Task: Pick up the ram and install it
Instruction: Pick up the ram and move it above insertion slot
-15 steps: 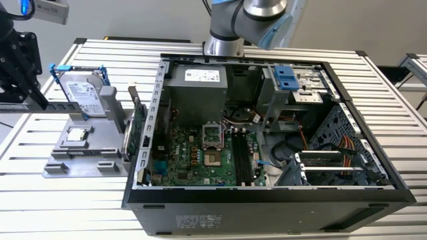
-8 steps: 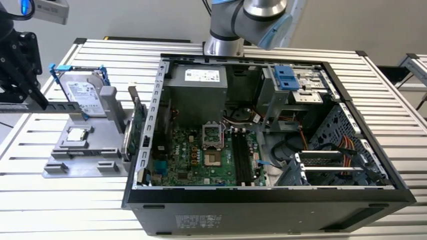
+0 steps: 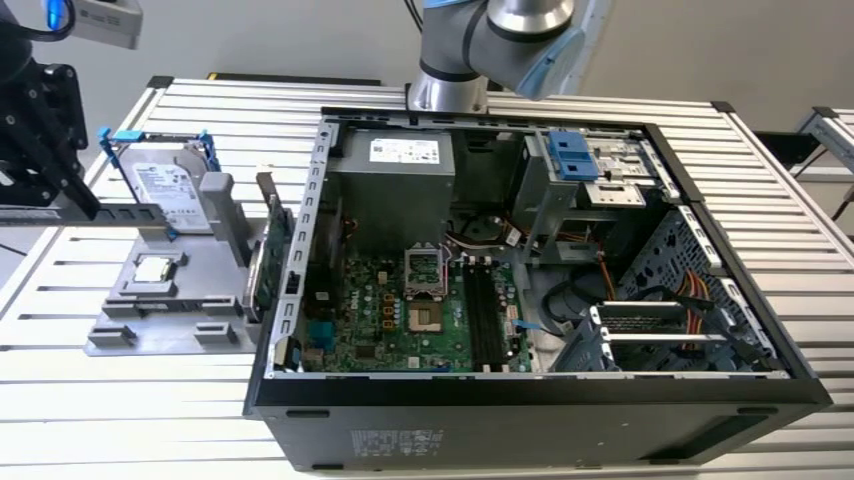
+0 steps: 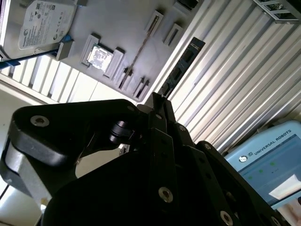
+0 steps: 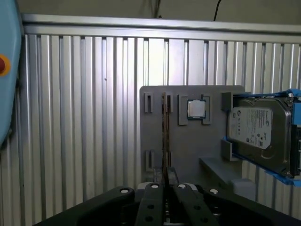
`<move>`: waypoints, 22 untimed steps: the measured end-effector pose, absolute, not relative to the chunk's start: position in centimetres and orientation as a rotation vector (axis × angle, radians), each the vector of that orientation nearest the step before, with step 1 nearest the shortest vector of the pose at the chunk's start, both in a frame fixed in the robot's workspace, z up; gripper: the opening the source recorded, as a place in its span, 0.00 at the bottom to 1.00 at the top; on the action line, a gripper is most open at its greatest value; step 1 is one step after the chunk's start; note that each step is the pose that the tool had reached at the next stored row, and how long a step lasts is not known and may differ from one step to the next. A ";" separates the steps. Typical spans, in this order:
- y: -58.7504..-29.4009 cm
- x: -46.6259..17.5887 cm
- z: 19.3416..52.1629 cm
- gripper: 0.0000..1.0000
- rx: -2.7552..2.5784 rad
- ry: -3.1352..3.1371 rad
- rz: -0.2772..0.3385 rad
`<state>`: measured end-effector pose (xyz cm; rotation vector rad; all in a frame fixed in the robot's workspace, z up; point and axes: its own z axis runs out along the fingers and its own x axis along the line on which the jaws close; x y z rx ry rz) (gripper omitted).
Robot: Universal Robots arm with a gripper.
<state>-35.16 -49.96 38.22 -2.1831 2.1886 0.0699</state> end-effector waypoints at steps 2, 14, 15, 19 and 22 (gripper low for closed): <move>-50.0 -34.9 38.2 0.00 -2.183 2.189 0.070; -50.0 -33.2 38.2 0.00 -2.183 2.189 0.070; -50.0 -33.0 38.2 0.00 -2.183 2.189 0.070; -50.0 -32.4 38.2 0.00 -2.184 2.189 0.069; -50.0 -31.9 38.2 0.00 -2.184 2.190 0.068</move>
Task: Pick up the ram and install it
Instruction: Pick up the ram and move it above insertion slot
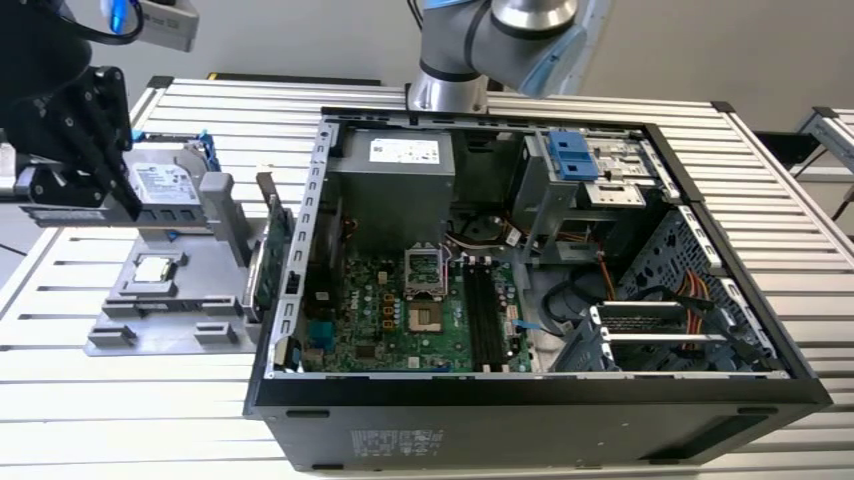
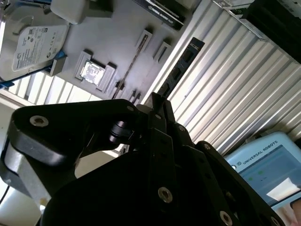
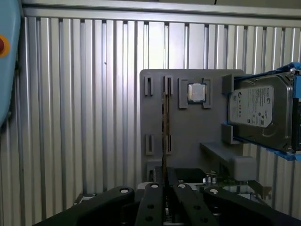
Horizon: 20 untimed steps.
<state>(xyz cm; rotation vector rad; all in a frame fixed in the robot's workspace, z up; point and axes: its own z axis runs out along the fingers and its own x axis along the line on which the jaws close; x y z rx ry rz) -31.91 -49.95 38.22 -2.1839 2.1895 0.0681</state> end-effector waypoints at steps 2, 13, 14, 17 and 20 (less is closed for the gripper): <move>-50.0 -31.6 38.2 0.00 -2.184 2.190 0.068; -50.0 -29.8 38.2 0.00 -2.186 2.191 0.064; -50.0 -29.6 38.2 0.00 -2.186 2.191 0.064; -50.0 -28.9 38.2 0.00 -2.187 2.192 0.063; -50.0 -28.3 38.2 0.00 -2.188 2.193 0.063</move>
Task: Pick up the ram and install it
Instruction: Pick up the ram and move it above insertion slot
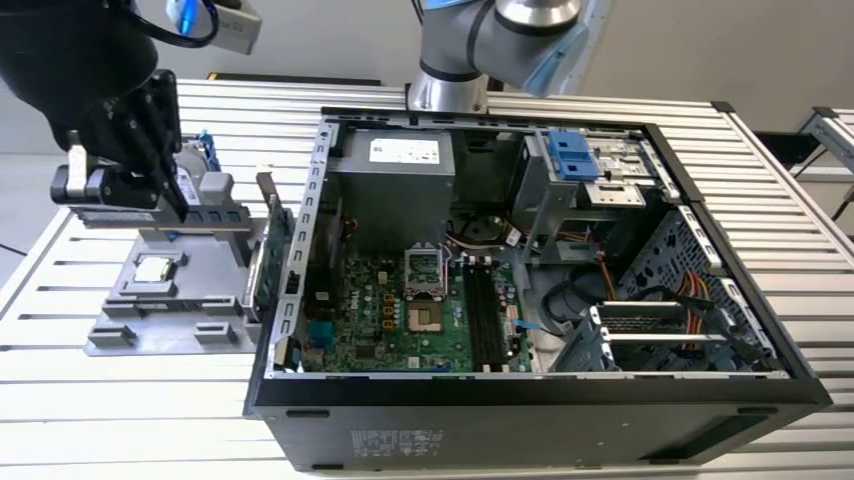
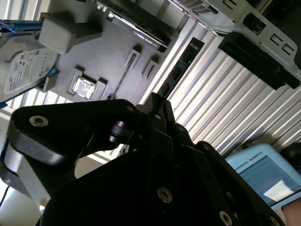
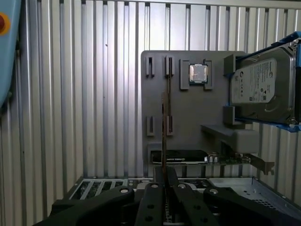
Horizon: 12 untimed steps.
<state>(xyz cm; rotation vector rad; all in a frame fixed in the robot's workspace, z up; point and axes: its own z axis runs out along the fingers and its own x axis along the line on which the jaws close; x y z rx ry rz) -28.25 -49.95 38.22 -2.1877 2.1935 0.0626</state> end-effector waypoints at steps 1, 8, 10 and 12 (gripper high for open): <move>-50.0 -28.0 38.2 0.00 -2.188 2.194 0.062; -50.0 -26.5 38.2 0.00 -2.191 2.197 0.061; -50.0 -26.0 38.2 0.00 -2.192 2.198 0.060; -50.0 -25.7 38.2 0.00 -2.193 2.199 0.059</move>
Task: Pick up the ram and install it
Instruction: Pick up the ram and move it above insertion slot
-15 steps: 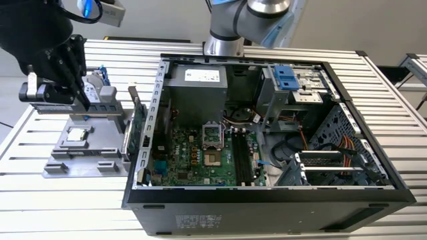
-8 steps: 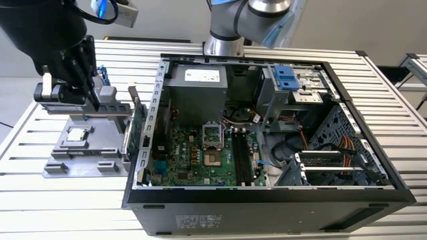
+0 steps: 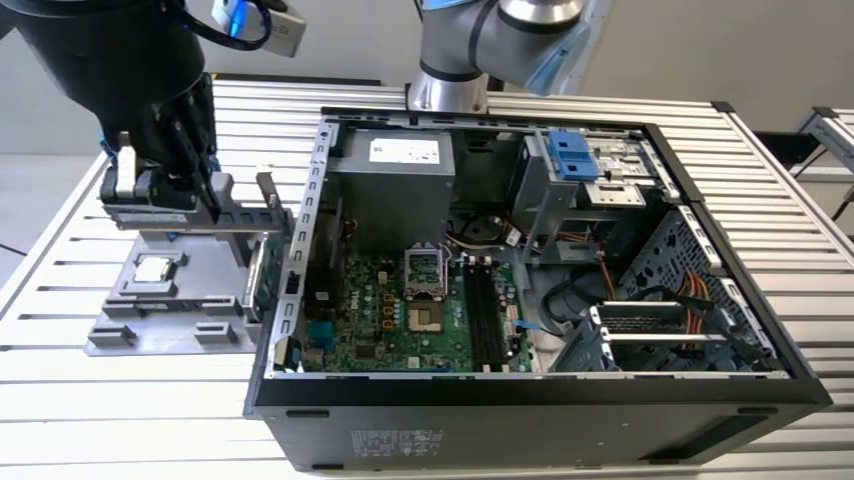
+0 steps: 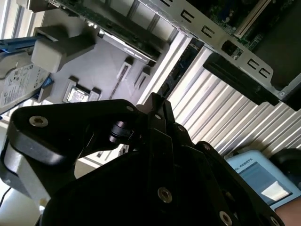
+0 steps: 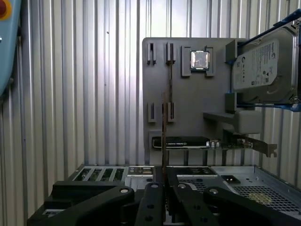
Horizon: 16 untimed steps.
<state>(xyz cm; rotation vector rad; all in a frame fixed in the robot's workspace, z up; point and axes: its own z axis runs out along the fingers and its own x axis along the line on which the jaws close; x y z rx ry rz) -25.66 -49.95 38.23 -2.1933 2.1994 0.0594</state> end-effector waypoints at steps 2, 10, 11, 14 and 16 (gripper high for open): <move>-50.0 -25.2 38.2 0.00 -2.194 2.200 0.059; -50.0 -23.6 38.2 0.00 -2.197 2.203 0.060; -50.0 -23.4 38.2 0.00 -2.198 2.204 0.060; -50.0 -22.8 38.2 0.00 -2.199 2.205 0.061; -50.0 -22.4 38.2 0.00 -2.199 2.206 0.061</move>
